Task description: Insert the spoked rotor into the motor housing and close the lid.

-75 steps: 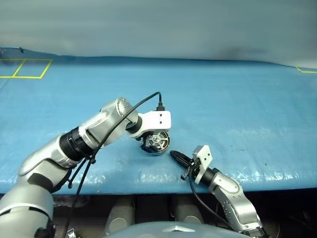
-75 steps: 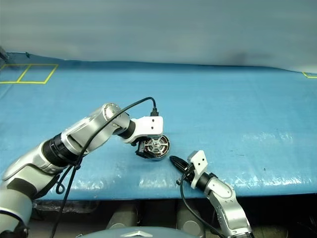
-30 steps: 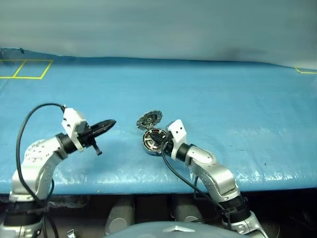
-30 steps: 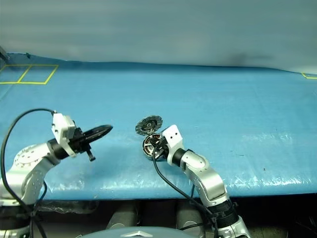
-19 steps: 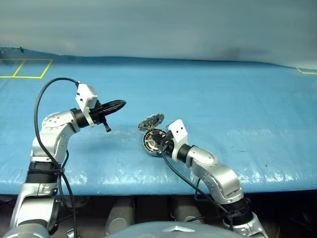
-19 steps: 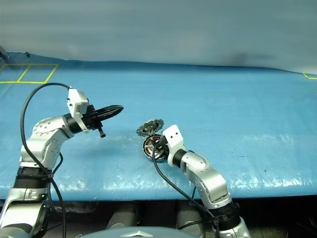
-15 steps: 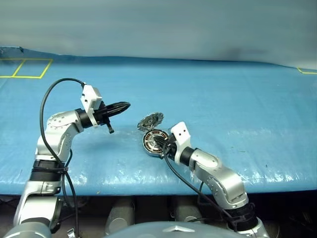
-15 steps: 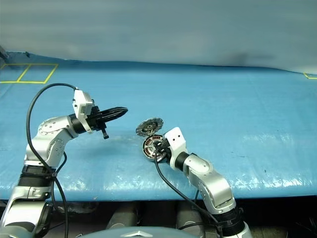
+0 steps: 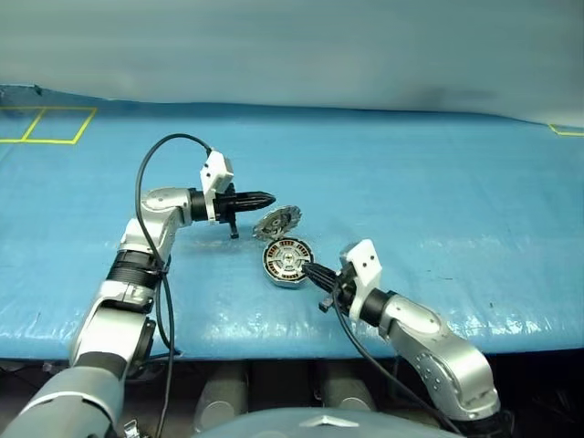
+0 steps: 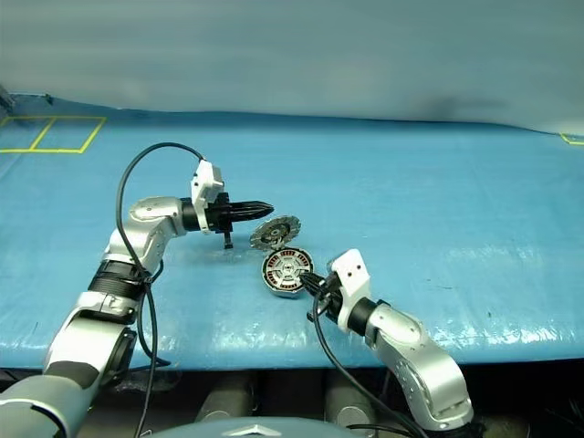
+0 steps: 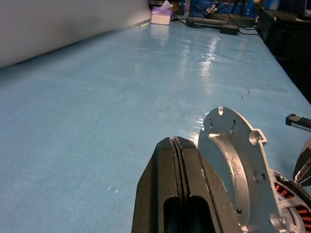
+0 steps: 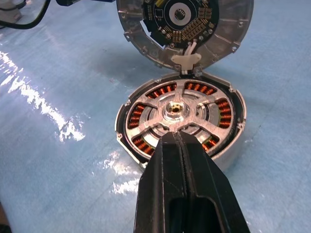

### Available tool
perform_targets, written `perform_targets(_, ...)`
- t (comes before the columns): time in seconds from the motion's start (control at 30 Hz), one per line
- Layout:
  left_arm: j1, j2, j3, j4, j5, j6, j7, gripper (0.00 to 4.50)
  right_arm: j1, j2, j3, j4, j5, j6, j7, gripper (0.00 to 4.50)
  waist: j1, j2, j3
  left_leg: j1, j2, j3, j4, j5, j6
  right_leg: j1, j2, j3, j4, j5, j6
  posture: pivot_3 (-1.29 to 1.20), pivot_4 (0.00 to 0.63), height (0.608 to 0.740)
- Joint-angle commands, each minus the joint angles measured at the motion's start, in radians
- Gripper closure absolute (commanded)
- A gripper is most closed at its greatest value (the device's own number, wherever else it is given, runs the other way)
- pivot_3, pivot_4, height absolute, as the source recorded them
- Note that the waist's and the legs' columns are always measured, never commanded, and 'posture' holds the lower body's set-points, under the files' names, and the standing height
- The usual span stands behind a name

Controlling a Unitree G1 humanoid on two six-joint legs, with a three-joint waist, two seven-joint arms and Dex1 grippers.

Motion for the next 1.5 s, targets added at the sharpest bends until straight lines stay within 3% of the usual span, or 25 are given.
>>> perform_targets(0.03,-0.066,-0.013,-0.014,0.078,0.031,-0.053,-0.066,4.48,0.063,-0.005,-0.025,-0.043,0.010,-0.098,0.021,4.50,-0.001,0.000,0.000,0.000,0.000,0.000,0.000,0.000,0.000,0.000,0.000,0.000,0.000,0.000,0.000,0.00,0.150,0.740)
perform_targets(0.27,-0.126,-0.046,-0.059,0.160,0.083,-0.086,-0.182,4.48,0.209,-0.026,0.013,0.056,-0.091,-0.261,0.015,4.50,-0.001,0.000,0.000,-0.001,0.000,0.000,0.000,0.000,0.000,0.001,0.000,0.000,-0.003,0.001,0.001,0.00,0.150,0.740)
perform_targets(0.57,-0.138,-0.092,-0.088,0.148,0.105,-0.095,-0.266,4.48,0.225,0.015,0.024,0.109,-0.112,-0.308,-0.009,4.50,0.001,0.000,0.000,-0.001,0.000,0.000,0.001,0.000,0.001,0.002,0.000,0.000,-0.004,0.001,0.001,0.00,0.150,0.740)
perform_targets(1.07,0.094,-0.135,-0.089,-0.107,0.064,0.002,-0.173,4.48,0.178,0.030,0.002,0.144,-0.114,-0.320,-0.029,4.50,0.008,0.000,0.000,-0.001,0.000,-0.001,0.001,0.000,0.001,0.002,0.000,0.000,-0.003,0.001,0.001,0.00,0.150,0.740)
perform_targets(1.23,0.158,-0.143,-0.090,-0.157,0.059,0.030,-0.134,4.48,0.152,0.049,-0.056,0.099,-0.077,-0.267,-0.071,4.50,0.012,0.000,0.000,0.000,0.000,-0.001,0.003,0.000,0.001,0.003,0.000,0.000,-0.003,0.001,0.002,0.00,0.150,0.740)
perform_targets(1.5,0.241,-0.139,-0.094,-0.210,0.055,0.042,-0.088,4.48,0.007,0.011,-0.172,-0.067,0.036,-0.015,-0.136,4.50,0.012,0.002,-0.001,0.000,0.000,-0.001,0.004,0.000,0.001,0.004,0.000,0.000,-0.003,0.002,0.002,0.00,0.150,0.740)
